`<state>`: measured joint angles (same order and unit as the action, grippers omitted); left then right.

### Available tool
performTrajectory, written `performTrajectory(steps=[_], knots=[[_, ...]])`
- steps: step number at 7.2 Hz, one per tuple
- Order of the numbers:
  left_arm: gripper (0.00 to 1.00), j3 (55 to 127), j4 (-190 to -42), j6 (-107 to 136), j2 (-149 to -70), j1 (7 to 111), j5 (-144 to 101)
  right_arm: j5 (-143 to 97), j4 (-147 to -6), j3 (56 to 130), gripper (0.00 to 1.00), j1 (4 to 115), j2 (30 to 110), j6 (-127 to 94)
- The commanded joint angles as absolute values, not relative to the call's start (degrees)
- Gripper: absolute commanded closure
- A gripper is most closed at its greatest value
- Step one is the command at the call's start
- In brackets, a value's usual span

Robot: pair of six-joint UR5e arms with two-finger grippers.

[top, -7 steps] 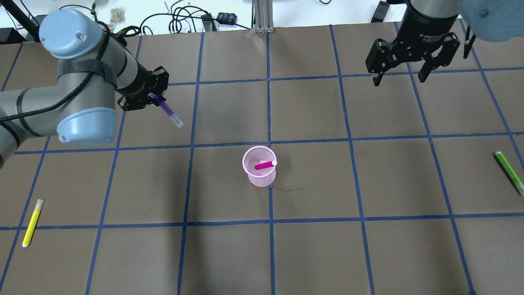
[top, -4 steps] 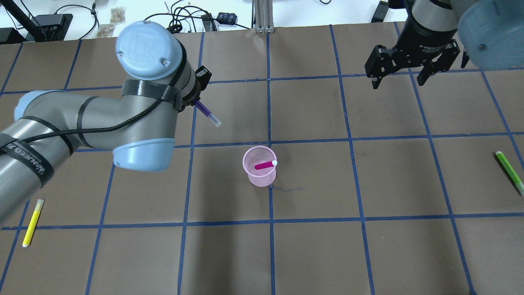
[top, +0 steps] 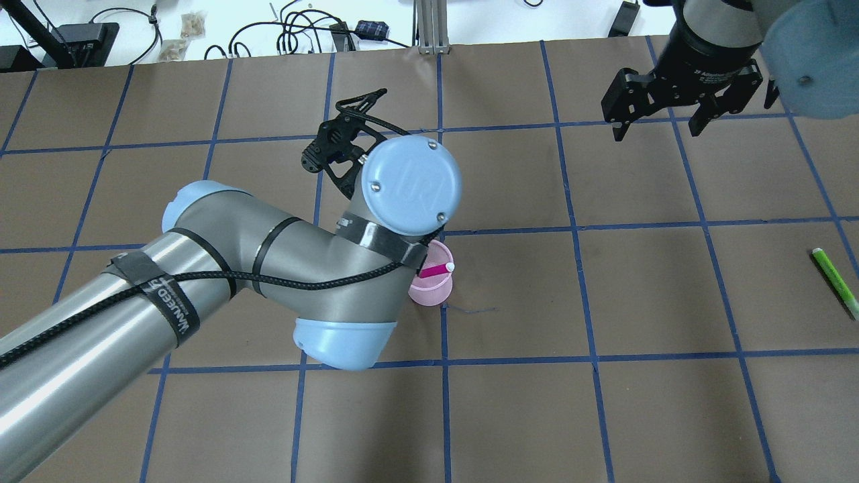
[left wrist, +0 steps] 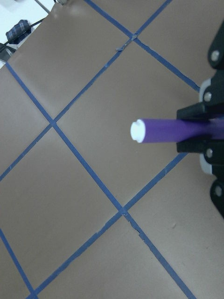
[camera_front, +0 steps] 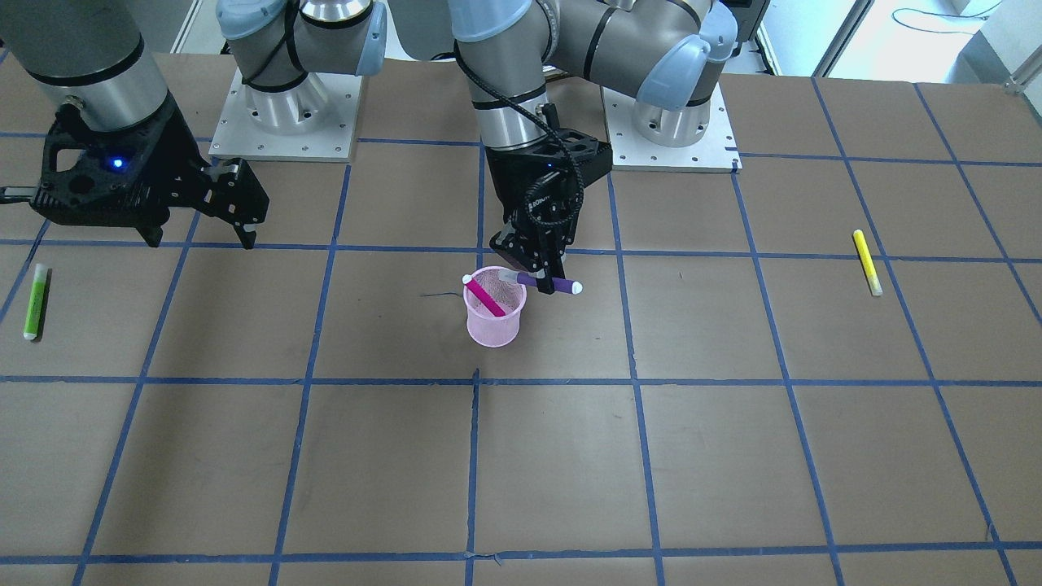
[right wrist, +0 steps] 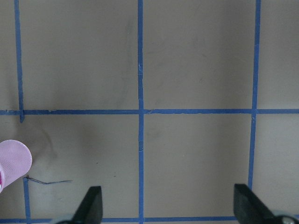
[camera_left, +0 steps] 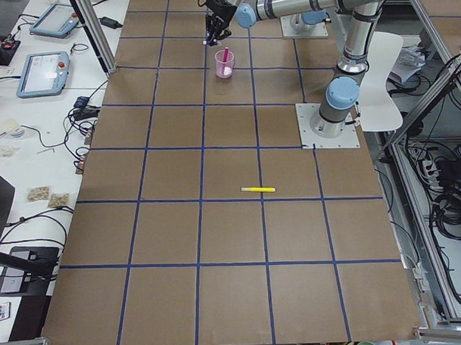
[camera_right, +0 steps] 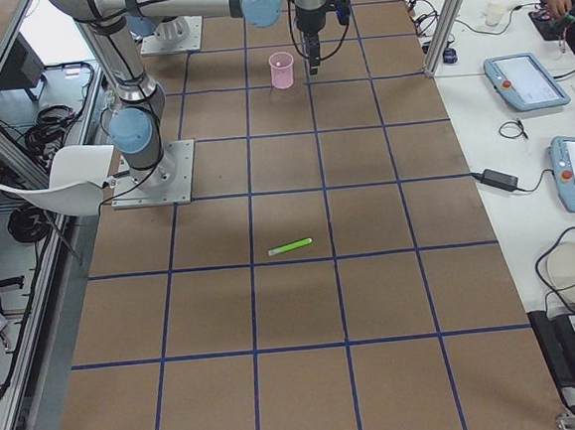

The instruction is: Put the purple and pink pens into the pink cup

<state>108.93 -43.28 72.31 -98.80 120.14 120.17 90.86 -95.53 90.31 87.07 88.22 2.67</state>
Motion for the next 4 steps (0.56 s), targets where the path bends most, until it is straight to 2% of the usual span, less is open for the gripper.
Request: performTrajectory(steps=[1, 4], knots=[[1.0, 109.9, -43.4, 73.7, -100.5, 123.9, 126.4, 88.3, -95.5, 90.6, 0.0, 87.1, 88.2, -1.4], [1.0, 110.5, -43.5, 79.9, -103.9, 126.4, 128.7, 88.5, -96.0, 91.1, 0.0, 87.1, 87.9, -1.4]])
